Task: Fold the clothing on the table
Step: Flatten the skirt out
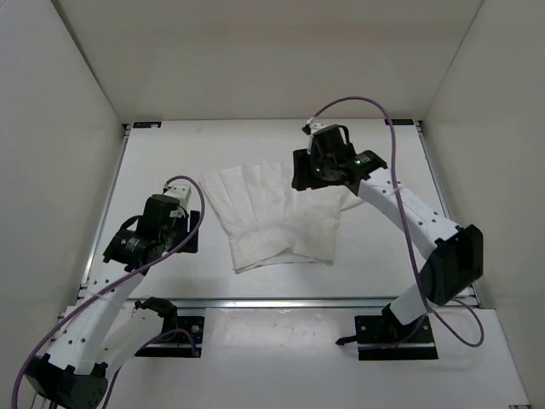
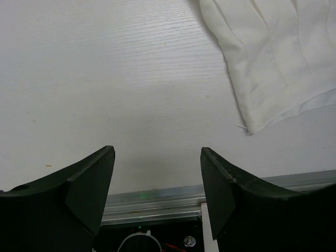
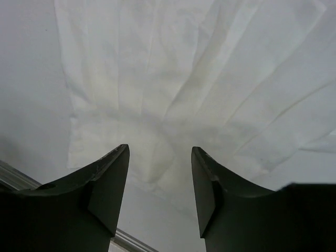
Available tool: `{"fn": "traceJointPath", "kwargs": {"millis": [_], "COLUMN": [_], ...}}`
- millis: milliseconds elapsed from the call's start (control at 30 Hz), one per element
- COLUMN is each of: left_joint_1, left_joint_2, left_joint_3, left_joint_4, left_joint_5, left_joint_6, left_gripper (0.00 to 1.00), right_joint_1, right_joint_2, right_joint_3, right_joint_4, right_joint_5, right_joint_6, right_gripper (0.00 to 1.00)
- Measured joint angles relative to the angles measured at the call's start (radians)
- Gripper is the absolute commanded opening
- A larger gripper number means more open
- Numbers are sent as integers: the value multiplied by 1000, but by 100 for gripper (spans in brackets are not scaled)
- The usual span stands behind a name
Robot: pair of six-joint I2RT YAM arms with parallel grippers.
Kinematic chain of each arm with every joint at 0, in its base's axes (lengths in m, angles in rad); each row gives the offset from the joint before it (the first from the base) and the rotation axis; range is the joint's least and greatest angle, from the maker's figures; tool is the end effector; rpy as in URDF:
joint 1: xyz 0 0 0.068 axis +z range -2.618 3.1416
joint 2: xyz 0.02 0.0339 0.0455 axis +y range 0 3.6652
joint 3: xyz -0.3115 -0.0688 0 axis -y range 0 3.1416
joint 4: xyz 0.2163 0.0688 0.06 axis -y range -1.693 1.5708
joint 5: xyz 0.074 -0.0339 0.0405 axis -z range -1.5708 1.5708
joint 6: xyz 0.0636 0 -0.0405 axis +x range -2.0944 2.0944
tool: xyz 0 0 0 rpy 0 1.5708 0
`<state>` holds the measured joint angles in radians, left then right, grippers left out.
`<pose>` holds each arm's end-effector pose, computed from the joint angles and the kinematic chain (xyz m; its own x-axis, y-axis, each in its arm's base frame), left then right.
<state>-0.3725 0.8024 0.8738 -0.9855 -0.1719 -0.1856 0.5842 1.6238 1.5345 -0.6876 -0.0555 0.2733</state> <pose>0.0956 -0.0257 0.3045 -0.7733 0.1069 -0.6250 0.1207 0.9925 0.0205 0.2945 0.1989 0.3686 -0.7206 -0.1534 -0.6761 -0.4042 0.8853 0.2299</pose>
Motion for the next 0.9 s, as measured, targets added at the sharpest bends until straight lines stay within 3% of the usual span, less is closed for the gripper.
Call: {"fn": "traceJointPath", "kwargs": {"millis": [67, 133, 167, 267, 333, 400, 467, 500, 533, 667, 900], "left_joint_1": [-5, -5, -7, -15, -15, 2, 35, 53, 66, 35, -116], "left_joint_2": [0, -12, -26, -93, -147, -188, -183, -164, -143, -49, 92], "left_joint_3": [0, -5, -9, -17, -17, -13, -3, 5, 11, -51, -346], "left_joint_4": [0, 3, 6, 8, 18, 21, 20, 19, 21, 117, 351], "left_joint_5": [-2, -6, -10, -23, -24, -22, -18, -3, 11, 117, 263], "left_joint_6": [-1, -4, -7, -20, -23, -10, -6, -8, -12, -119, -348], "left_gripper": [84, 99, 98, 70, 14, 0, 16, 43, 49, 62, 64], "right_joint_1": [-34, -80, -104, -172, -185, -178, -172, -171, -171, -161, -120], "right_joint_2": [-89, -152, -182, -259, -290, -315, -336, -344, -352, -359, -322], "right_joint_3": [-107, -203, -253, -387, -441, -487, -531, -552, -579, -671, -737], "right_joint_4": [35, 62, 71, 74, 66, 60, 56, 56, 57, 55, 77], "right_joint_5": [-5, -10, -14, -21, -23, -23, -23, -25, -27, -28, -30], "right_joint_6": [20, 39, 45, 68, 76, 79, 89, 93, 94, 118, 153], "right_gripper": [48, 48, 48, 48, 47, 33, 31, 32, 34, 42, 45]}}
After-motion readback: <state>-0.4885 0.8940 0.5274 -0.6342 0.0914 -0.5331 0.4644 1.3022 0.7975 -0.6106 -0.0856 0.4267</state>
